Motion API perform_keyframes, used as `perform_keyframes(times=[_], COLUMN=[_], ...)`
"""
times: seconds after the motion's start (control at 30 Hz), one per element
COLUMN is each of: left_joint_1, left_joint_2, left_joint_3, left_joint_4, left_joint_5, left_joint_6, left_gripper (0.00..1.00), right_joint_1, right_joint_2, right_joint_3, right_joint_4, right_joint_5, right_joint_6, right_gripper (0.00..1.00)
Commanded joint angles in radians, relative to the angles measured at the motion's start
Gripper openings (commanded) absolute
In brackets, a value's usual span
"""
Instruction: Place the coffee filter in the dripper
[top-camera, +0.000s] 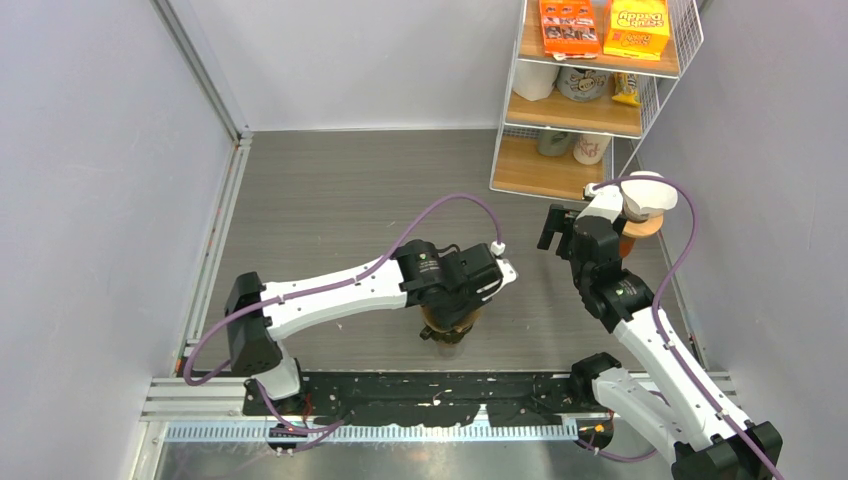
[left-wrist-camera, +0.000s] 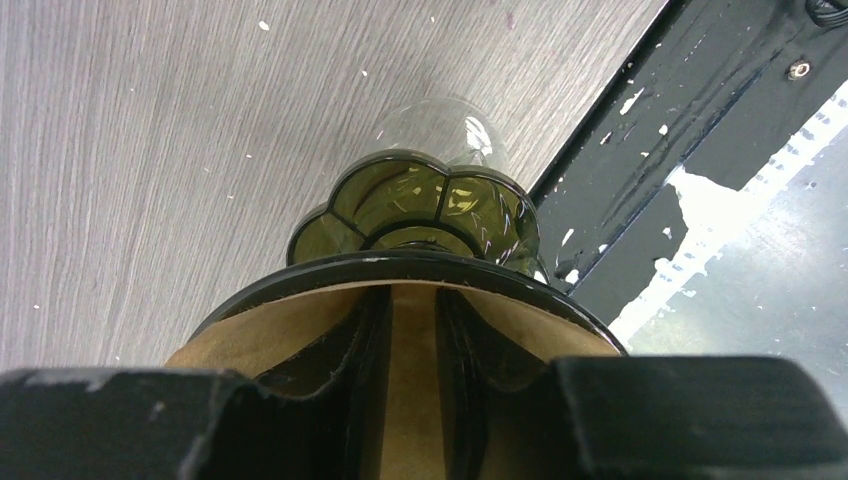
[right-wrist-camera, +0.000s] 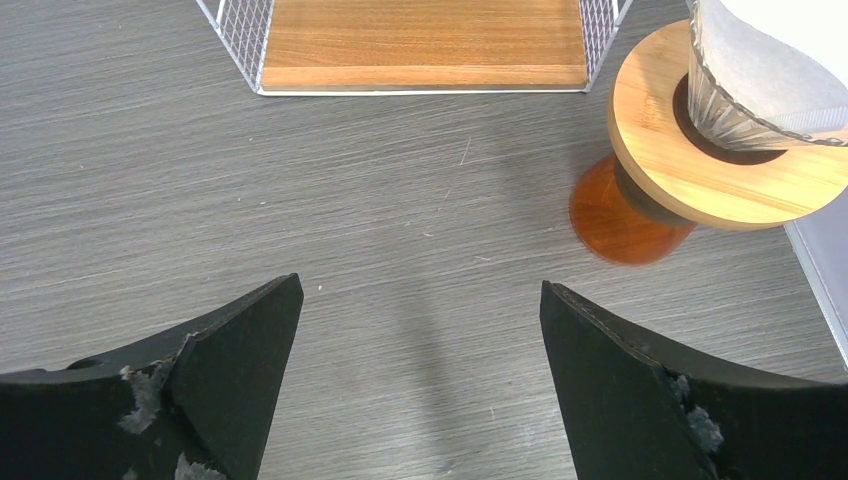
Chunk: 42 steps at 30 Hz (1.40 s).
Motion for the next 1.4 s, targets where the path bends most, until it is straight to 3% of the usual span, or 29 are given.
perform_keyframes(times=[0.0,0.83,1.07,1.13,1.2,1.23,1.27,1.3,1.37], left_joint_1=[-0.002,-0.002,-0.001,0.003,0.037,0.072,0.119,0.168,0.308], left_joint_2=[-0.009,-0.145,-0.227,-0.258,-0.282,-0.299,-0.323,-0.355,-0.407], left_joint_3=[0.012,0.087,0.215,0.219,0.222,0.204,0.172,0.127,0.039], left_joint_4=[-0.001,0.025,0.060,0.103,0.142,0.177,0.227,0.278,0.362], left_joint_5=[-0.008,-0.029,-0.120,-0.206,-0.290,-0.314,-0.337,-0.366,-0.390], left_joint_6=[-0.006,-0.018,0.029,0.044,0.034,0.021,0.011,-0.006,-0.059], left_gripper=[0.27,0.26,0.33,0.40,0.55,0.69,0.91,0.98,1.00], right_joint_1=[-0.003,-0.002,-0.003,-0.002,-0.003,-0.002,-0.002,-0.002,-0.003], right_joint_2=[-0.011,-0.015,-0.028,-0.032,-0.036,-0.037,-0.038,-0.037,-0.038], right_joint_3=[0.002,0.004,0.005,0.005,0.004,0.003,0.004,0.004,0.005], right_joint_4=[0.040,0.034,0.027,0.027,0.027,0.027,0.025,0.020,0.018], right_joint_5=[0.022,0.008,0.009,0.015,0.016,0.013,0.011,0.010,0.016], right_joint_6=[-0.001,-0.004,0.001,0.001,-0.002,-0.004,-0.009,-0.009,-0.008], right_gripper=[0.95,0.95,0.96,0.95,0.96,0.96,0.96,0.96,0.96])
